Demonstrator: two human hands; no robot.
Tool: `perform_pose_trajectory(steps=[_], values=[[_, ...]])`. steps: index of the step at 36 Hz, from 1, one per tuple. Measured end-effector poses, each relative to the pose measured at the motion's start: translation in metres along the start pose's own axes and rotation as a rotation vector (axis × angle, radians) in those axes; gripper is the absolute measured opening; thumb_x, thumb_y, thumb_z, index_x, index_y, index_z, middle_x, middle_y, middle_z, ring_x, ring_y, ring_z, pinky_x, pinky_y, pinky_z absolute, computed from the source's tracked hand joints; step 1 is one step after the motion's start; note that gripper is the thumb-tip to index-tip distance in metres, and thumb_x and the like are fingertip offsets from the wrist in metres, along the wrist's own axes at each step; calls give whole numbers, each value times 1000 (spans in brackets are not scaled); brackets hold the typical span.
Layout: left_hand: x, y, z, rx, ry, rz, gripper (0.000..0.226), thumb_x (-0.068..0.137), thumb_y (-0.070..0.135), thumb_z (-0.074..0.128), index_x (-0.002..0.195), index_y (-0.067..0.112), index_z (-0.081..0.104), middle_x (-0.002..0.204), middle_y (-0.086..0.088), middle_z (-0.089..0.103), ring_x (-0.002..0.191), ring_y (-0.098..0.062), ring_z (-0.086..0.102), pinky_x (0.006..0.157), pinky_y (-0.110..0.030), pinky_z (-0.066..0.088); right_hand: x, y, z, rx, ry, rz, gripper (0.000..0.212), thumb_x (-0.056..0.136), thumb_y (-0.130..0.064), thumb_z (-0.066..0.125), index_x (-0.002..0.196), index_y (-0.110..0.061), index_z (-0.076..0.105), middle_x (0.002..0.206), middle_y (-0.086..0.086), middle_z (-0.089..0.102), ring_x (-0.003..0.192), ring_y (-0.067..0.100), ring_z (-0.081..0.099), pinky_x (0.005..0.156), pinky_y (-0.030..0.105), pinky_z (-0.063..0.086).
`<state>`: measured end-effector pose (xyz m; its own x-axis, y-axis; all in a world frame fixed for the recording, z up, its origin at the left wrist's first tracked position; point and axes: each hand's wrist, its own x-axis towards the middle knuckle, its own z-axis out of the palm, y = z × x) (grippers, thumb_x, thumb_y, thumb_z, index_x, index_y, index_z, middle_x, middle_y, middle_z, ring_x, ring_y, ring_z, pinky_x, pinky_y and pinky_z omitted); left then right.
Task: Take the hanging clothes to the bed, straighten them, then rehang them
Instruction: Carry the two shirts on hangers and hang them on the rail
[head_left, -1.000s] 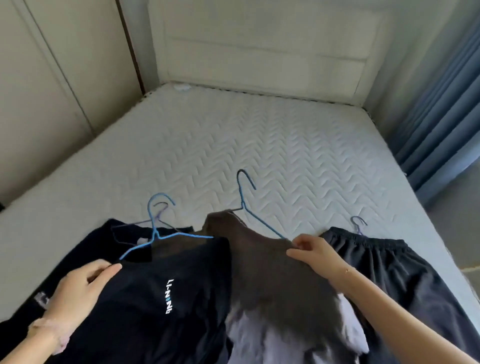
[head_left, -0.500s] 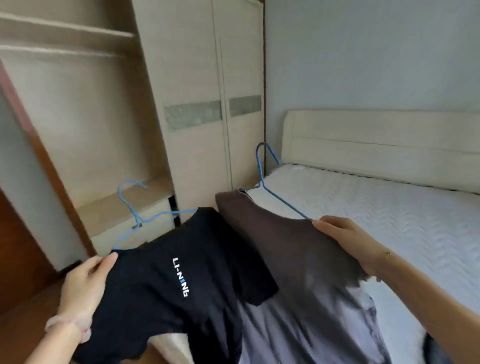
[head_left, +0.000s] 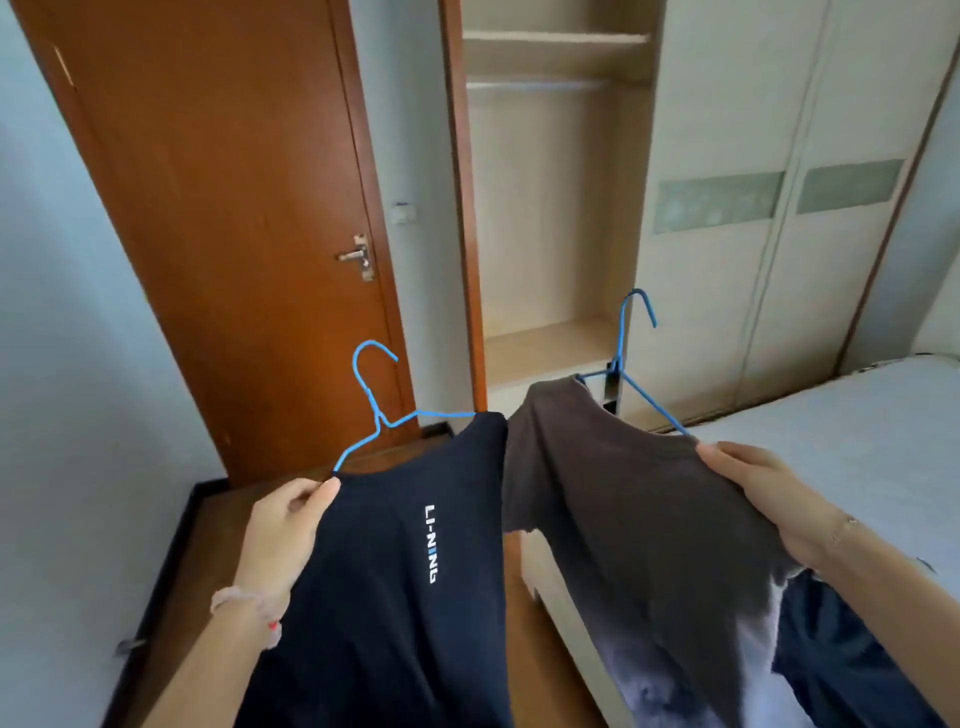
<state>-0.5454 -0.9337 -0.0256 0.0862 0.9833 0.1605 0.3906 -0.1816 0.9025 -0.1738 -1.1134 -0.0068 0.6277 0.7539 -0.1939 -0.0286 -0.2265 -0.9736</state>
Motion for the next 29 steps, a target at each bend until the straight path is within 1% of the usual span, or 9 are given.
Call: perform_pose_trajectory(steps=[3,6,10,12,16,21,23,25,29], values=[[30,-16,-14,8,76,-43,23,89,26,57,83,5,66,84,-13,66,86,-31,60,75,-36,45,28,-12,31,-20,-23,-46,31,112,-22,53,88,-17,72,88,8,75,69,15,73,62,28,56],[66,-23,-25,-39,129,-50,20,90,23,58,83,6,66,83,-10,66,80,-24,59,69,-31,45,67,-22,57,-21,-45,-74,30,111,-23,55,88,-17,74,80,2,77,54,3,74,60,25,60],[131,-30,-26,-36,184,-28,19,90,20,57,78,7,64,76,-6,63,70,-17,55,61,-25,41,134,-31,96,3,-62,-133,30,111,-20,55,90,-13,75,82,5,77,56,2,75,56,17,63],[169,-32,-23,-45,185,-28,18,90,20,58,80,8,65,79,-9,65,74,-20,58,67,-30,46,168,-36,119,4,-80,-140,30,111,-20,54,95,-9,76,77,3,80,61,6,76,58,17,63],[246,-34,-17,46,160,-7,20,88,25,59,77,10,66,80,-14,68,84,-34,62,81,-47,49,234,-46,160,58,-104,-120,32,112,-19,52,91,-9,75,65,-4,81,56,0,75,52,10,60],[323,-22,7,138,36,92,20,89,20,57,72,9,62,72,-15,64,73,-29,59,68,-38,44,303,-71,189,69,-56,-141,33,112,-22,53,87,-13,73,82,8,76,59,3,73,54,14,61],[349,-20,23,129,-28,116,19,89,19,57,72,10,60,68,-15,60,67,-26,55,65,-35,40,322,-88,194,74,-29,-158,31,108,-34,61,88,-14,72,96,17,79,70,13,73,63,25,61],[378,-17,41,112,-98,121,19,89,20,56,74,9,59,68,-18,56,64,-22,50,64,-34,37,342,-102,195,74,13,-178,38,97,-51,72,87,-14,73,100,16,81,74,18,71,66,29,58],[439,-9,90,35,-228,110,23,90,23,55,74,6,58,74,-28,52,65,-25,47,64,-36,34,388,-118,188,21,90,-187,31,112,-24,53,89,-14,72,95,13,73,77,19,65,72,29,52]])
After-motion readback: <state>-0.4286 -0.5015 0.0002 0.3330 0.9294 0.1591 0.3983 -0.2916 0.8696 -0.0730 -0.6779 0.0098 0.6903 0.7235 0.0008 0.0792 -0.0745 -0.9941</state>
